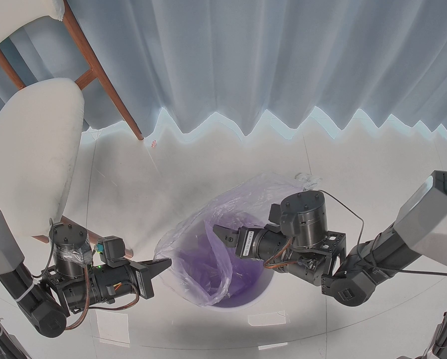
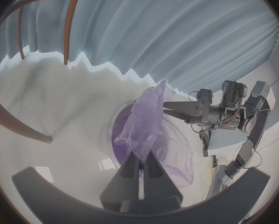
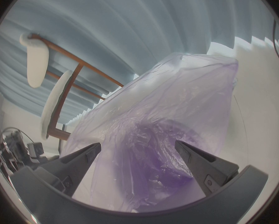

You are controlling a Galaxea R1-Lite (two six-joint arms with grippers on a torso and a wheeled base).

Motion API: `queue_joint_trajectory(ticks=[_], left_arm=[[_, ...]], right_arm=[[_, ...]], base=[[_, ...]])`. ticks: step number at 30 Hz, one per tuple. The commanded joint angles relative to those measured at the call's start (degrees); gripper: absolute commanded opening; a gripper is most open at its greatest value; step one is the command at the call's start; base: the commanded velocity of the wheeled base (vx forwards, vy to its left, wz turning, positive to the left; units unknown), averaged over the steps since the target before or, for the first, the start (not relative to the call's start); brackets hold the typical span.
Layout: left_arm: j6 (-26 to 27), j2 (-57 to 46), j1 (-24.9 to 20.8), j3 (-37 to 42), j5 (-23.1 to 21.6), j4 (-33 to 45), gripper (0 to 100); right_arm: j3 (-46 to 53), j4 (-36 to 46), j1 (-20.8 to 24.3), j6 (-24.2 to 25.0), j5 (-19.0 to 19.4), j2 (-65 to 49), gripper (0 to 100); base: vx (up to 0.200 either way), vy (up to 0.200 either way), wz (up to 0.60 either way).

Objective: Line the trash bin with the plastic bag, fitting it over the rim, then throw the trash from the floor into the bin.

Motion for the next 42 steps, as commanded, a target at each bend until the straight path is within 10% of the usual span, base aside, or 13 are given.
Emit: queue_joint_trajectory(ticks=[1,24,25,42], left_arm=[[0.0,-0.7,-0.6,0.2,-0.1,0.0,0],[0.0,-1.1,-2.1,0.7,0.5,0.0,0],[0.0,-1.1,-2.1,0.7,0.5,0.0,0],[-0.6,-1.8,-0.5,-2.6,5.9,0.8,0]], right_arm=[[-1.5,-0.4,0.8,-2.9,-0.3,3.0,100],[-1.8,-6.5,4.1,-14.0,-1.4,6.6,100],[-1.8,-6.6,4.0,-14.0,-1.7,6.8,0],[14.3,-6.1,-1.5,-11.1,-7.3,-12.8,0]], base=[[0.000,0.000,0.00],[0.000,0.000,0.00],[0.000,0.000,0.00],[0.000,0.000,0.00]])
